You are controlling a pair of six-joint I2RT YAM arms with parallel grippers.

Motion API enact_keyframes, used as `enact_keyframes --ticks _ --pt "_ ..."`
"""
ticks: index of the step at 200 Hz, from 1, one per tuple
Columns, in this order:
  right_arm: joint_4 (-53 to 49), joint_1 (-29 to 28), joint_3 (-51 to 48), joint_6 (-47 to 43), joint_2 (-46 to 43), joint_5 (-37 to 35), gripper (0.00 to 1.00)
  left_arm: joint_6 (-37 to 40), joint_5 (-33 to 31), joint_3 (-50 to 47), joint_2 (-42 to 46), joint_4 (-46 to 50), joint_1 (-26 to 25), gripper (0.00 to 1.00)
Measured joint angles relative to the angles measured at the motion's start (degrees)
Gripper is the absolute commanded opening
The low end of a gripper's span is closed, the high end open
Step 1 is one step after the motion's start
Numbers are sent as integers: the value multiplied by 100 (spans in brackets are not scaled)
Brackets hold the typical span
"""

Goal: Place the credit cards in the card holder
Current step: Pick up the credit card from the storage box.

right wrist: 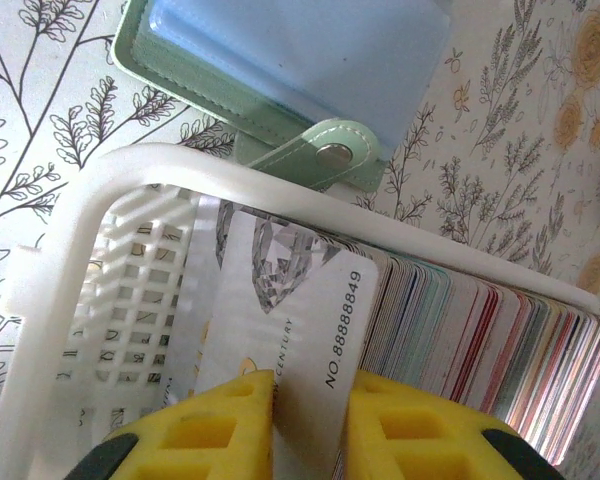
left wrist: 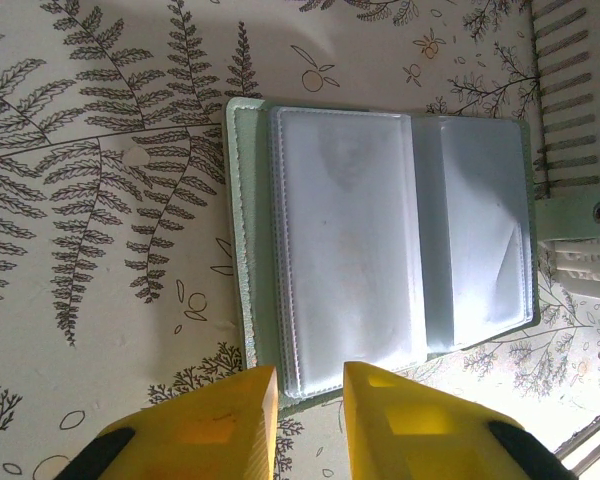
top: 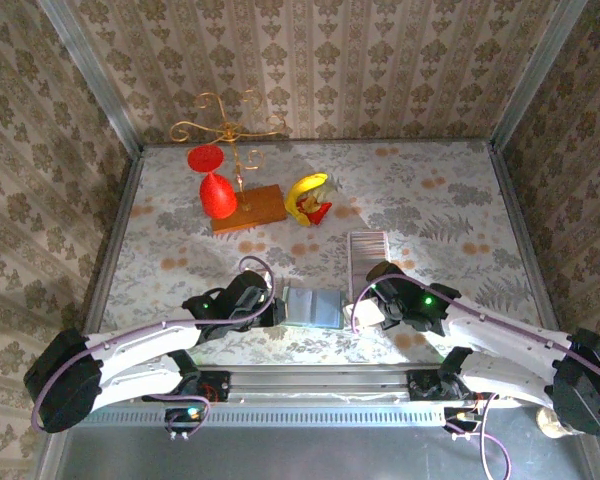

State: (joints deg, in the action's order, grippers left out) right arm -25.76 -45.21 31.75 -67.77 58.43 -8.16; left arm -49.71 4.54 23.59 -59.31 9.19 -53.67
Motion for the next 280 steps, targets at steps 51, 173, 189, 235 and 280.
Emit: enact_keyframes --ticks 51,173,189,235,280 --pt "-68 -7 0 4 -190 -26 20 2 2 15 -190 2 -28 20" --pt "-1294 -522 273 1340 -885 461 0 33 -313 140 525 470 -105 23" --pt "-1375 -566 315 1657 -1027 564 0 57 -352 190 686 623 -105 24" --pt "-1259 -841 610 2929 -1379 586 0 146 -461 413 1023 1008 -96 25" --pt "-308 -1045 1047 5816 -1327 105 0 190 -476 575 986 1163 -26 30"
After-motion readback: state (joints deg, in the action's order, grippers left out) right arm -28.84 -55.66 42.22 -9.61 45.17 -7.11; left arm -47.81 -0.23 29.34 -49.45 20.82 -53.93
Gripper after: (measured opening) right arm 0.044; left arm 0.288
